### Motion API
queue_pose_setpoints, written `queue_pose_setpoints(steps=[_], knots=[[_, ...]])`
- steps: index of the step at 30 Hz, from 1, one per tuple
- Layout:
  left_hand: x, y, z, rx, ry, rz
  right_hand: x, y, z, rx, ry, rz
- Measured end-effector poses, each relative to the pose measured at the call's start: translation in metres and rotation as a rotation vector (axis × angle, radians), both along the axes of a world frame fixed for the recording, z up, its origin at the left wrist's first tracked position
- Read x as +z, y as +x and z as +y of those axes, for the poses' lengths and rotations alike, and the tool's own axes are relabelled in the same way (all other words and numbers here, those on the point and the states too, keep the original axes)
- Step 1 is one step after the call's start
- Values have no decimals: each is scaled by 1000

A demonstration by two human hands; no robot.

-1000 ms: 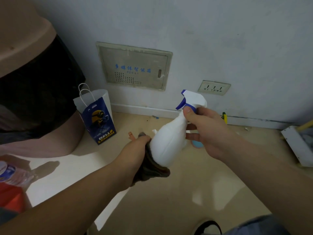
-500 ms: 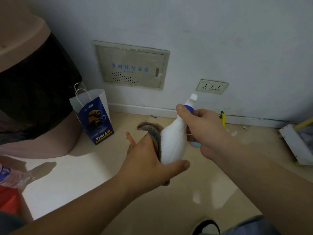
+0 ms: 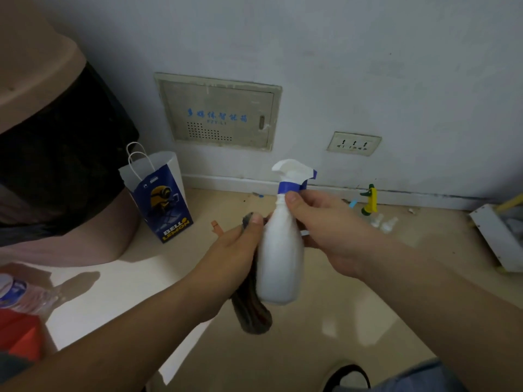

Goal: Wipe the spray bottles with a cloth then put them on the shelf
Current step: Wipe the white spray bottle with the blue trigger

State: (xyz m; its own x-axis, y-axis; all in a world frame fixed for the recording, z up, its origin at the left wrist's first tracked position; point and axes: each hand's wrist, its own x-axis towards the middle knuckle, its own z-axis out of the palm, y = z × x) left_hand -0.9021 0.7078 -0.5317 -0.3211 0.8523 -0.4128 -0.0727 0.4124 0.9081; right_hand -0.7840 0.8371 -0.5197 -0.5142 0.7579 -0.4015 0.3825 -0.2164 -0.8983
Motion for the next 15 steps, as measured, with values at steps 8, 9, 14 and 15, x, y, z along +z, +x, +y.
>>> queue_pose_setpoints(steps=[8, 9, 14, 15], knots=[[-16, 40, -3, -100, 247, 437, -20, -1, -15, -126, 25, -130], [-20, 42, -8, -154, 246, 453, -20, 3, -12, -150, 14, -152], [-27, 16, -16, -264, -174, 129, -31, 15, 0, -105, 135, -281], [-30, 10, -15, -245, -260, 137, -34, 15, 2, -97, 135, -290]])
